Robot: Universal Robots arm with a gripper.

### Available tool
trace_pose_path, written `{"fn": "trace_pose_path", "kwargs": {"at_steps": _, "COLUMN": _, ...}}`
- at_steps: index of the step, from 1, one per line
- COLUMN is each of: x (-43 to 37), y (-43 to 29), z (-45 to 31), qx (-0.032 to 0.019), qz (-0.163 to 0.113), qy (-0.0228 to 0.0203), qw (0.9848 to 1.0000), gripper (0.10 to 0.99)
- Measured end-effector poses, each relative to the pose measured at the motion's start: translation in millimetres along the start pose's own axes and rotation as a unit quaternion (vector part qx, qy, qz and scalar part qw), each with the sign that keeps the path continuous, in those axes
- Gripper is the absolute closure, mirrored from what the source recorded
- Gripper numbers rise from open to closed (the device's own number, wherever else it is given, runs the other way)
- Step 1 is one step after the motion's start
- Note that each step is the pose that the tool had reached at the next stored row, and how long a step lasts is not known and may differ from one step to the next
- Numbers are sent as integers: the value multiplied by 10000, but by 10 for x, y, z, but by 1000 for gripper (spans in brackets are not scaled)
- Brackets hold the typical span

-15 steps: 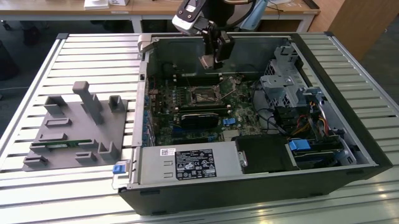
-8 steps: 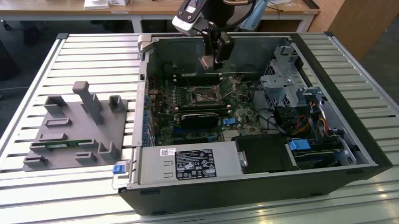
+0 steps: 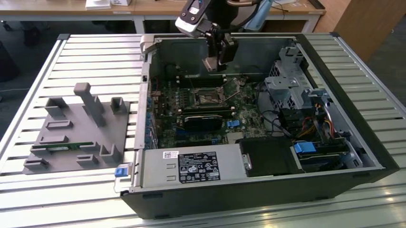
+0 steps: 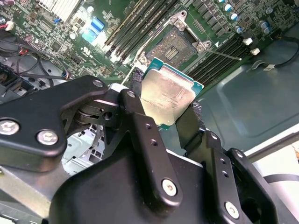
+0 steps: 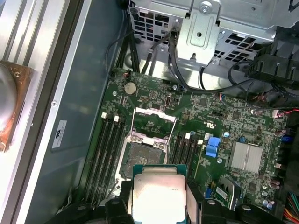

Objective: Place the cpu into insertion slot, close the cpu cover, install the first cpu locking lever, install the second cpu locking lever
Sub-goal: 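Place the cpu into insertion slot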

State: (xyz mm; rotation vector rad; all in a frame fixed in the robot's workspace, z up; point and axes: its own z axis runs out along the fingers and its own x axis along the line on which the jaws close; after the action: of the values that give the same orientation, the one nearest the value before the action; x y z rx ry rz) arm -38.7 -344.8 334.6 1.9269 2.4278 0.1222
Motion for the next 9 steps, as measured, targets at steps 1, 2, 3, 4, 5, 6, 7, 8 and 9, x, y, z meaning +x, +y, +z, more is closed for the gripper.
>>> {"fn": "trace_pose_path", "kwargs": {"at_steps": 1, "x": 0, "y": 0, "z": 2, "qx": 0, "qz": 0, "qy": 0, "qw": 10000, "gripper": 545}}
{"fn": "trace_pose_path", "kwargs": {"at_steps": 2, "x": 0, "y": -1, "z": 5, "qx": 0, "qz": 0, "qy": 0, "qw": 10000, "gripper": 545}}
{"fn": "trace_pose_path", "kwargs": {"at_steps": 3, "x": 0, "y": -1, "z": 9, "qx": 0, "qz": 0, "qy": 0, "qw": 10000, "gripper": 545}}
{"fn": "trace_pose_path", "kwargs": {"at_steps": 4, "x": 0, "y": -1, "z": 11, "qx": 0, "qz": 0, "qy": 0, "qw": 10000, "gripper": 545}}
{"fn": "trace_pose_path", "kwargs": {"at_steps": 5, "x": 0, "y": -1, "z": 13, "qx": 0, "qz": 0, "qy": 0, "qw": 10000, "gripper": 545}}
{"fn": "trace_pose_path", "kwargs": {"at_steps": 6, "x": 0, "y": -1, "z": 16, "qx": 0, "qz": 0, "qy": 0, "qw": 10000, "gripper": 545}}
{"fn": "trace_pose_path", "kwargs": {"at_steps": 7, "x": 0, "y": -1, "z": 19, "qx": 0, "qz": 0, "qy": 0, "qw": 10000, "gripper": 545}}
{"fn": "trace_pose_path", "kwargs": {"at_steps": 8, "x": 0, "y": -2, "z": 21, "qx": 0, "qz": 0, "qy": 0, "qw": 10000, "gripper": 545}}
{"fn": "trace_pose_path", "kwargs": {"at_steps": 9, "x": 0, "y": -2, "z": 23, "qx": 0, "qz": 0, "qy": 0, "qw": 10000, "gripper": 545}}
